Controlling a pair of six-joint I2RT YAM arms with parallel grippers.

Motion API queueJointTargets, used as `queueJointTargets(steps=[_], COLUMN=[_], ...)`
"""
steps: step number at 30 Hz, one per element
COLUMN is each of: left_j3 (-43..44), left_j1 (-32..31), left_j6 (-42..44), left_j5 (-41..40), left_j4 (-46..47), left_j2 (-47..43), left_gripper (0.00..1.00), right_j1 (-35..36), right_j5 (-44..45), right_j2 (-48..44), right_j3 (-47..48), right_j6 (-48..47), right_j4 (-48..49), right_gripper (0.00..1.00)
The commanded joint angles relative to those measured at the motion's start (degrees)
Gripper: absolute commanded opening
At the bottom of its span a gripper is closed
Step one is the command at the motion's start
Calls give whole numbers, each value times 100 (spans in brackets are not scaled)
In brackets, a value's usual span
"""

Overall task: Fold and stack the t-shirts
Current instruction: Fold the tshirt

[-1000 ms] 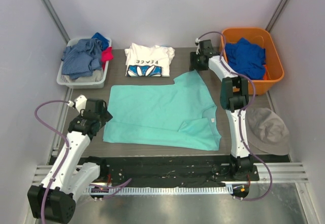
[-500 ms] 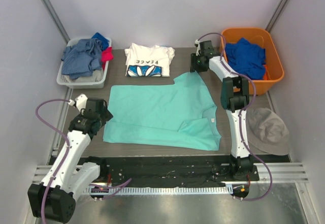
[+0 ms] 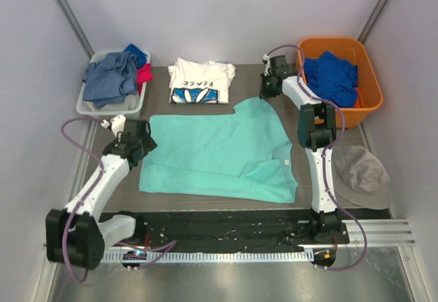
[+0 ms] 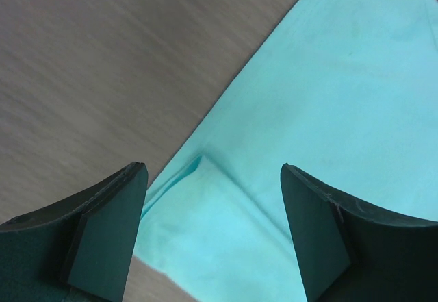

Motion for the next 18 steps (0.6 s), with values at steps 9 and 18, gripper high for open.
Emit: queueJointTargets(steps=[9, 18], left_j3=[2507, 3307], left_j1=[-15, -15], left_j6=[232, -17], left_j5=[-360, -430], left_j4=[1527, 1826], left_j2=[3665, 5178], left_gripper=[82, 80], right_j1=[-134, -309], right_j5=[-321, -585], right_j2=[-220, -185], right_j3=[-119, -84], right_j6=[201, 324], right_j4=[-114, -27], right_gripper=[1, 1])
